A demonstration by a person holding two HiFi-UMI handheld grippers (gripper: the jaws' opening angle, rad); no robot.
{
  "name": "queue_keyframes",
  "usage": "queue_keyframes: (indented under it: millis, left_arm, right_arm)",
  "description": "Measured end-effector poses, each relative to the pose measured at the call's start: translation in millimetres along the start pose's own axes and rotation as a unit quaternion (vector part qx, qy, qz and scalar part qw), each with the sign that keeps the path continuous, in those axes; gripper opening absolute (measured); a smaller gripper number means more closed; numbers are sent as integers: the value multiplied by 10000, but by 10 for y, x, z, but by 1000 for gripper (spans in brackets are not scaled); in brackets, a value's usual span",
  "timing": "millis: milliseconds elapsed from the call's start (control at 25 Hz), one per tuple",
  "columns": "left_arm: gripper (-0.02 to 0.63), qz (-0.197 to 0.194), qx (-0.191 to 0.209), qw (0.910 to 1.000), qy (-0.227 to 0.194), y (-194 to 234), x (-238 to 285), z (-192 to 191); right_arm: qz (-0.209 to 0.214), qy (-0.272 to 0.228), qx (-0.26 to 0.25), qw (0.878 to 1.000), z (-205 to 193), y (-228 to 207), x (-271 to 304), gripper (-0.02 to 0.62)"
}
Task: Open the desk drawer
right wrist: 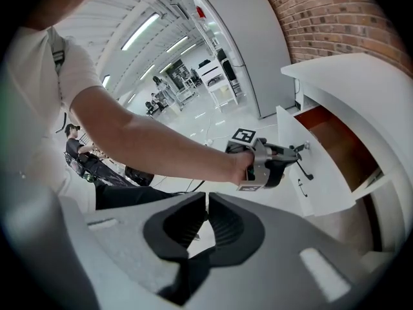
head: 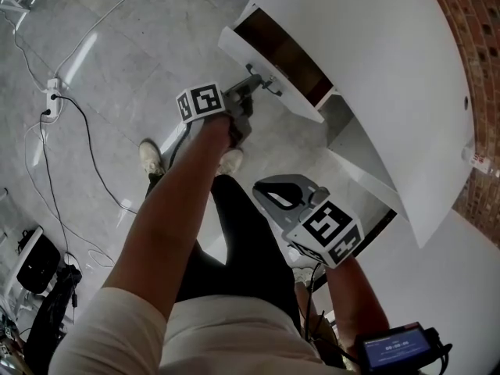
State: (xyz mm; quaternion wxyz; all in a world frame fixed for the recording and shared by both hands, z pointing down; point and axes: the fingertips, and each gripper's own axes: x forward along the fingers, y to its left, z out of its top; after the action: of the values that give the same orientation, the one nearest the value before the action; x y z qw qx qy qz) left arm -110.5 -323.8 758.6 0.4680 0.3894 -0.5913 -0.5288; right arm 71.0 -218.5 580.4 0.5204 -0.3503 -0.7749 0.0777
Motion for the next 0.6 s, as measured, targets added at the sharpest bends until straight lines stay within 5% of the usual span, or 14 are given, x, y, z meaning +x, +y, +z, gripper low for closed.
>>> queue_keyframes:
  millis: [240, 600]
  left_arm:
    - [32, 110, -37, 9999, 64, 20, 14, -6]
    - [57, 680, 421, 9956, 485, -14, -170, -55]
  right_arm:
    - [-37, -59, 149, 9999, -7, 35, -32, 15]
    - [-166, -173, 244, 9994, 67, 117, -89, 15]
